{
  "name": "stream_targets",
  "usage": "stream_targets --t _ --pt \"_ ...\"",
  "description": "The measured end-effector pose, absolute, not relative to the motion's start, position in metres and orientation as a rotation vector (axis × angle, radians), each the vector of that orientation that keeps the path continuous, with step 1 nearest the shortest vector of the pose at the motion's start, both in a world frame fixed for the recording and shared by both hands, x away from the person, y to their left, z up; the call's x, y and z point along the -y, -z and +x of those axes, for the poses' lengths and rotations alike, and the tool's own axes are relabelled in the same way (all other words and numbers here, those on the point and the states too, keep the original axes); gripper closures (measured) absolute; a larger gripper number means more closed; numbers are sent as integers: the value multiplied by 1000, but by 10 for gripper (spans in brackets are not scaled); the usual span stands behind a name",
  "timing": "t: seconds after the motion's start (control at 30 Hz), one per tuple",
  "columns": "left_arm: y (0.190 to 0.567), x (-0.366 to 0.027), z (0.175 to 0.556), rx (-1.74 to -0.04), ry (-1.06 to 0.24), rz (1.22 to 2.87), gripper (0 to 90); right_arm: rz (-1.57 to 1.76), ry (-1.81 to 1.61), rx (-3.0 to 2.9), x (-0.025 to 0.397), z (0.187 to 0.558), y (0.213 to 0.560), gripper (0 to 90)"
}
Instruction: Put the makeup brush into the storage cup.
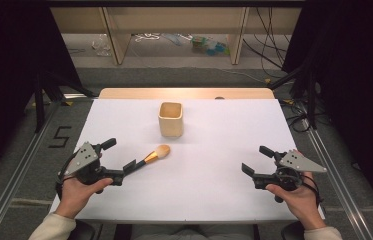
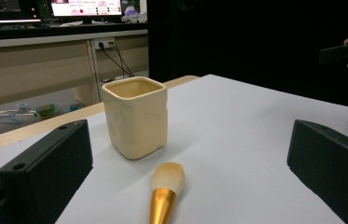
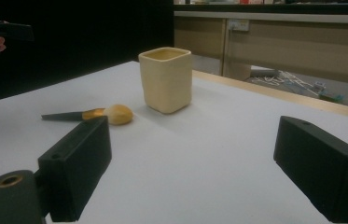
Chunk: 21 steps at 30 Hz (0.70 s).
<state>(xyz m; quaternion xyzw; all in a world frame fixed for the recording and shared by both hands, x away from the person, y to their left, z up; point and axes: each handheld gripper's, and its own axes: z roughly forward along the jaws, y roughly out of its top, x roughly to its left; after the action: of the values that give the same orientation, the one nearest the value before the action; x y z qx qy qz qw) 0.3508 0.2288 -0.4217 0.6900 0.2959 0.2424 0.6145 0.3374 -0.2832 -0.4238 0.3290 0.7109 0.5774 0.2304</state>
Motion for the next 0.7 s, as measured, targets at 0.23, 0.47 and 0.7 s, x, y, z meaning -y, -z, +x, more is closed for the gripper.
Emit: stream_targets --t 0.23,0.47,0.7 --pt "420 -227 359 -688 -563 1587 0 909 -1588 -1955 284 338 424 124" --pt "416 -222 376 -682 -581 1590 0 914 -1581 -1956 284 338 424 125" --pt "416 -218 390 -684 -583 1602 0 920 -1601 -1950 284 339 425 125"
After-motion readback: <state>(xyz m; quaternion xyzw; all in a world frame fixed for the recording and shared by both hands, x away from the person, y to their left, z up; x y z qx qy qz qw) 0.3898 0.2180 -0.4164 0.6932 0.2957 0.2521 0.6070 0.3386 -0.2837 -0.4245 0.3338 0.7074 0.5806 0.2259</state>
